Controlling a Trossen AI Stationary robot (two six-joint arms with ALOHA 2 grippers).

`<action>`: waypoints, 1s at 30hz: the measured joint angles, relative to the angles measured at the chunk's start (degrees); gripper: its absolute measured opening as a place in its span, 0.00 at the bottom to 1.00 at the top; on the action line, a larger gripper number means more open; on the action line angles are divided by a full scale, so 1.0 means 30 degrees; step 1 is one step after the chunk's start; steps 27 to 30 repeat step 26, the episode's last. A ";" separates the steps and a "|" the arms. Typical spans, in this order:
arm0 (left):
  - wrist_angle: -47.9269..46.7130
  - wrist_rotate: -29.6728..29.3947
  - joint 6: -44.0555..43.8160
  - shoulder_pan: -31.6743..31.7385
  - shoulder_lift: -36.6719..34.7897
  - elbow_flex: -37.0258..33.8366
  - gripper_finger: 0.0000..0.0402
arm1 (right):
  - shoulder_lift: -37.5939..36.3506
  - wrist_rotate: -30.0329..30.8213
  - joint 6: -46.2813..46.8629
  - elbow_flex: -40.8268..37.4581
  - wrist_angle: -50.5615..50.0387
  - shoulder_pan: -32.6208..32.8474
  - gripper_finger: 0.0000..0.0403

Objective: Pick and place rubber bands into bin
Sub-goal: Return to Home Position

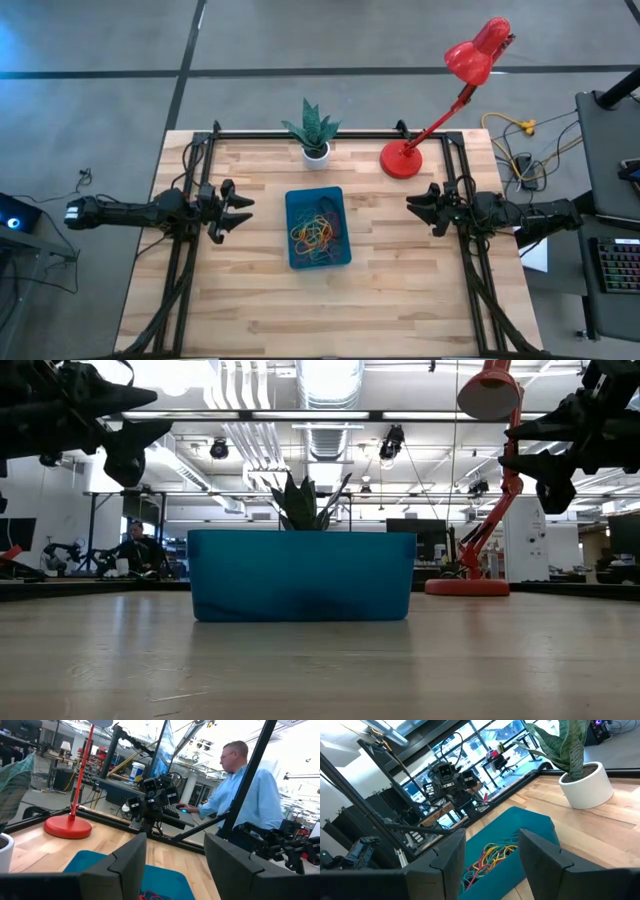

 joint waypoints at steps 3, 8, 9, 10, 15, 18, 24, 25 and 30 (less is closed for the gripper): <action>-0.0002 0.0000 0.0002 0.0003 0.0011 0.0000 0.46 | 0.0000 0.0003 0.0000 0.0000 0.0000 0.0000 0.42; -0.0003 0.0002 -0.0003 0.0003 -0.0011 0.0000 0.46 | 0.0000 0.0007 0.0000 0.0000 0.0000 0.0000 0.41; 0.0002 0.0000 0.0002 0.0003 -0.0003 0.0000 0.46 | 0.0000 0.0007 0.0000 0.0000 0.0000 0.0000 0.41; 0.0002 0.0000 0.0002 0.0003 0.0011 0.0000 0.46 | 0.0000 0.0007 0.0000 0.0000 0.0002 0.0000 0.42; 0.0002 0.0004 0.0002 0.0003 0.0112 0.0000 0.46 | 0.0000 0.0009 0.0000 0.0000 0.0000 0.0000 0.42; 0.0002 0.0000 0.0002 0.0003 0.0121 0.0000 0.46 | 0.0000 0.0015 0.0000 0.0000 0.0000 0.0000 0.41; -0.0005 0.0000 0.0002 0.0003 0.0121 0.0000 0.46 | 0.0000 0.0015 0.0000 0.0005 0.0000 0.0000 0.41; -0.0005 0.0000 -0.0005 0.0011 0.0121 0.0000 0.46 | 0.0000 0.0015 0.0000 0.0003 0.0005 0.0000 0.41; 0.0002 0.0000 0.0002 0.0018 0.0113 0.0000 0.46 | 0.0000 0.0015 0.0000 0.0007 0.0002 -0.0002 0.41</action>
